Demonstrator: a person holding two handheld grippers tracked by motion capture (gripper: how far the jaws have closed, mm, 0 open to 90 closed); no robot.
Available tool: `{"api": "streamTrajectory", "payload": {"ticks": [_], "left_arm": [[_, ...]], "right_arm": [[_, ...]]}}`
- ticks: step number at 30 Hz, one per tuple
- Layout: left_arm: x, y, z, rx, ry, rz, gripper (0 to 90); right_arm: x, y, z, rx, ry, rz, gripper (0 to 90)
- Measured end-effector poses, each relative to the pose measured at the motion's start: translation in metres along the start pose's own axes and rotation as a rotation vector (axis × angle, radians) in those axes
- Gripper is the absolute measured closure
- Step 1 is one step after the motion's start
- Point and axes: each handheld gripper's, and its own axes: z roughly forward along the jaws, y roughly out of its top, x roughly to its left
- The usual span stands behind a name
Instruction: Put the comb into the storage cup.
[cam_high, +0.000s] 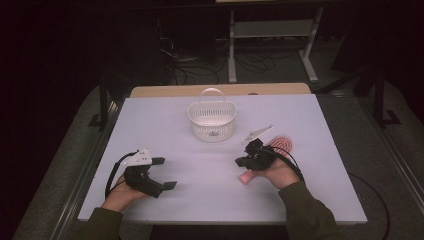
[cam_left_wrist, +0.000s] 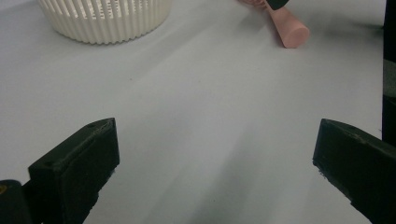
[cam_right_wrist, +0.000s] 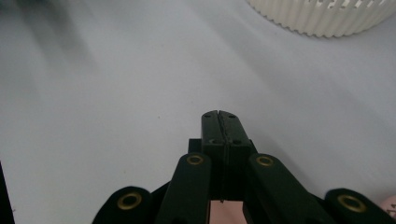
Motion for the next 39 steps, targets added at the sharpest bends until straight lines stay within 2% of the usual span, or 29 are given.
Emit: {"api": "streamTrajectory", "payload": {"ticks": [16,24,39], "left_arm": [[0.001,0.000,-0.001,-0.001,0.006,0.000,0.6],[0.001,0.000,-0.002,-0.007,0.009,0.001,0.6],[0.001,0.000,-0.001,-0.007,0.011,0.004,0.6]], "right_arm": [[0.006,-0.003,0.008,0.031,0.013,-0.030,89.3],[0.010,-0.005,0.014,0.075,0.015,-0.037,89.3],[0.014,-0.008,0.022,0.119,0.017,-0.050,89.3]]}}
